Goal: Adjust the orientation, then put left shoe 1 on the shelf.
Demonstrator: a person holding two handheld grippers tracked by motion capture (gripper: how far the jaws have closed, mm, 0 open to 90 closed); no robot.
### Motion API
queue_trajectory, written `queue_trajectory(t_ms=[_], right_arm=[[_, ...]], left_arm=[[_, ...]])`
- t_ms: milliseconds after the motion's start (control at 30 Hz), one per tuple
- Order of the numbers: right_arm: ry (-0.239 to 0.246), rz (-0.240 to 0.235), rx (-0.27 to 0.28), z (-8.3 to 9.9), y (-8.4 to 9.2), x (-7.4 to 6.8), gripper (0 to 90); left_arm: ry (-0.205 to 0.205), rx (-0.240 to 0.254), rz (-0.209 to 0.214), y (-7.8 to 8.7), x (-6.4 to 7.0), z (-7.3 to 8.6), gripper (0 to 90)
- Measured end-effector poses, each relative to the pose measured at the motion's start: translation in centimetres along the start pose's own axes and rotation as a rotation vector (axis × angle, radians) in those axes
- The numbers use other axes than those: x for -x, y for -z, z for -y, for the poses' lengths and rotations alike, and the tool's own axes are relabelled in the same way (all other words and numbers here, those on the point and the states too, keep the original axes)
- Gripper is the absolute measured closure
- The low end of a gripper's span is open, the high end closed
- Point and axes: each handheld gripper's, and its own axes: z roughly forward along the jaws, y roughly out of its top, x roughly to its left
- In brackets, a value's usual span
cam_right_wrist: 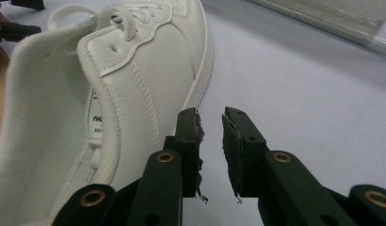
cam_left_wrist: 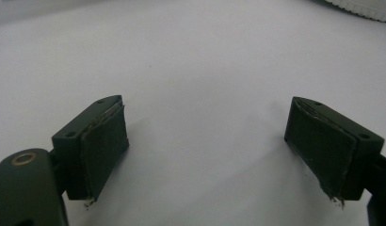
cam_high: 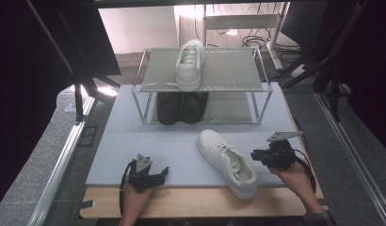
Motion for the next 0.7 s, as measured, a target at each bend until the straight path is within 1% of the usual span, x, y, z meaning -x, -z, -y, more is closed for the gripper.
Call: queue_trajectory(t_ms=[167,367,533,700], right_arm=[[-0.013,-0.01,0.005,0.3,1.0,-0.1,69.1],[-0.007,-0.032,0.01,0.2,1.9,-0.6,64.9],[0.002,-0.074,0.013,-0.2,2.4,-1.3,59.9],[0.02,-0.114,0.004,-0.7,2.2,-2.0,55.9]], left_arm=[[0.002,0.001,0.0,0.0,0.0,0.0,13.2],[0.0,0.0,0.0,0.0,0.0,0.0,13.3],[0.002,0.002,-0.001,0.0,0.0,0.0,13.2],[0.003,0.002,-0.001,0.0,0.0,0.0,13.3]])
